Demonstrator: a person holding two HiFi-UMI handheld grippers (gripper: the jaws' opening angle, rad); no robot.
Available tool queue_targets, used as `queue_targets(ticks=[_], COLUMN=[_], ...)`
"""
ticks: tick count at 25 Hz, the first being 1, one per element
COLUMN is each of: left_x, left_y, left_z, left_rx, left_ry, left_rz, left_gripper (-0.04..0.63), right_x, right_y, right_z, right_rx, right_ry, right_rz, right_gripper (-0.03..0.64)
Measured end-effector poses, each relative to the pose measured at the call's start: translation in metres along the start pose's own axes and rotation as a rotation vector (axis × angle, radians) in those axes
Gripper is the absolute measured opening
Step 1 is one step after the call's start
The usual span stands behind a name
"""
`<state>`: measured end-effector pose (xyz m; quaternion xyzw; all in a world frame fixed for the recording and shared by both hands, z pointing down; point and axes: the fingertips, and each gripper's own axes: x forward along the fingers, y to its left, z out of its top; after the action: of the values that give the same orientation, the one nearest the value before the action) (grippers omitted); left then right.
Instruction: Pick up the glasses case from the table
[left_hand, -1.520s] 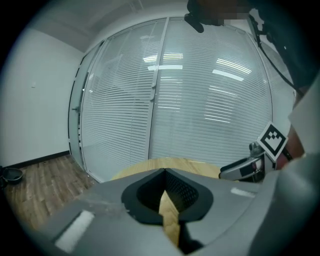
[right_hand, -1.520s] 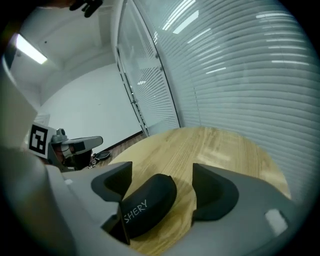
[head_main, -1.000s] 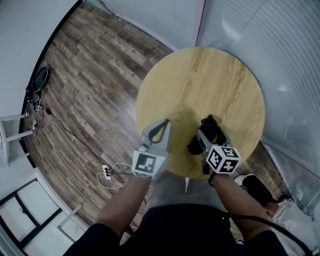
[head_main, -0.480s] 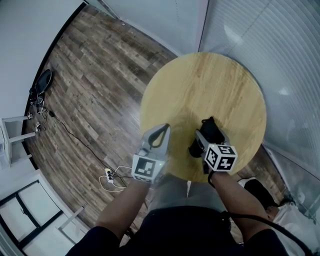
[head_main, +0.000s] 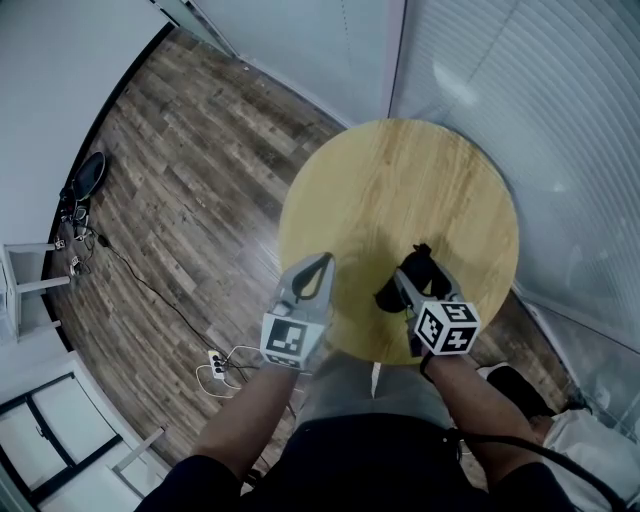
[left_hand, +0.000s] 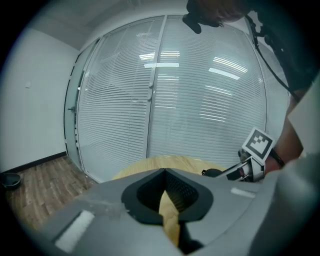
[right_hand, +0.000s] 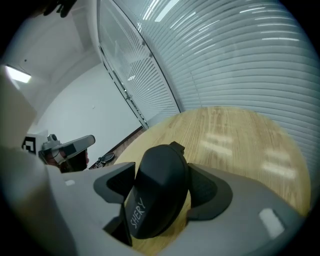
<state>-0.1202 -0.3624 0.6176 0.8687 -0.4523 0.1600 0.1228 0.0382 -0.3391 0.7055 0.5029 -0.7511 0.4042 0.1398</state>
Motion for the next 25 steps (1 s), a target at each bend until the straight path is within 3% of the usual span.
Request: queue_targets(ticks=[25], left_x=[-0.035], left_y=[-0.051], left_z=[0.133], left_rx=[0.100], left_ry=[-0.173], left_rz=[0.002], left_gripper=[0.003], right_x=[-0.159], right_y=[0.035], right_z=[0.131], right_rx=[-0.132], right_ry=[-0.337], right_rz=[0.051], right_gripper=[0.307])
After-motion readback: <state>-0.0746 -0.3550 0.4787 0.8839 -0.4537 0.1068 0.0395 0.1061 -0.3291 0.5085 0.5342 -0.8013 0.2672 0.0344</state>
